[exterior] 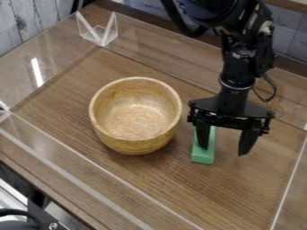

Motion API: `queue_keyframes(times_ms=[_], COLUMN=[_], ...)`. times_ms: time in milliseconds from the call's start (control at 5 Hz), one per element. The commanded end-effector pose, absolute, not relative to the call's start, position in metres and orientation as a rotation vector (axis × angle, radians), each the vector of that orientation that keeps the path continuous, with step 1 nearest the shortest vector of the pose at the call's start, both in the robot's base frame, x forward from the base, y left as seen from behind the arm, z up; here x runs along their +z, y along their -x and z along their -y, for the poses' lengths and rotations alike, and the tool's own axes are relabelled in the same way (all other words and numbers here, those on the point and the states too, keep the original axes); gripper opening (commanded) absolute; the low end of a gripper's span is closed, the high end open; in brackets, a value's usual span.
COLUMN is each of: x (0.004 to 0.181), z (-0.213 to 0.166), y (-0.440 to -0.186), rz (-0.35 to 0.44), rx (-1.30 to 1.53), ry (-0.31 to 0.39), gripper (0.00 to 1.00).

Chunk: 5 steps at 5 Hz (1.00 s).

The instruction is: Put green object into wooden bowl

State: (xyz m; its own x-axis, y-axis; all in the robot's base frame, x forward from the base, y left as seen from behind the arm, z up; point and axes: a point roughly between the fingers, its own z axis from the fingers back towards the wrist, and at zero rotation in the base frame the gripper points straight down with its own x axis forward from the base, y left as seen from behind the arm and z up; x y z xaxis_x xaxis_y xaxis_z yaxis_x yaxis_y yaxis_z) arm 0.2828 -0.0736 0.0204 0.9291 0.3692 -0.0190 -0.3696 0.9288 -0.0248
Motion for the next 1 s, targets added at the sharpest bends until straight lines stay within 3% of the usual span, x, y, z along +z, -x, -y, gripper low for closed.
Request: queue_keyframes(times_ms=[0, 400, 800], x=[-0.007, -0.009, -0.01], z=[0.06, 0.041, 0.055], y=[-0.264, -0.269, -0.26], rz=[-0.086, -0.103, -0.117], rx=[0.382, 0.438, 0.46], ry=[-0.033, -0.059, -0.086], gripper=[1.0, 1.0, 1.0])
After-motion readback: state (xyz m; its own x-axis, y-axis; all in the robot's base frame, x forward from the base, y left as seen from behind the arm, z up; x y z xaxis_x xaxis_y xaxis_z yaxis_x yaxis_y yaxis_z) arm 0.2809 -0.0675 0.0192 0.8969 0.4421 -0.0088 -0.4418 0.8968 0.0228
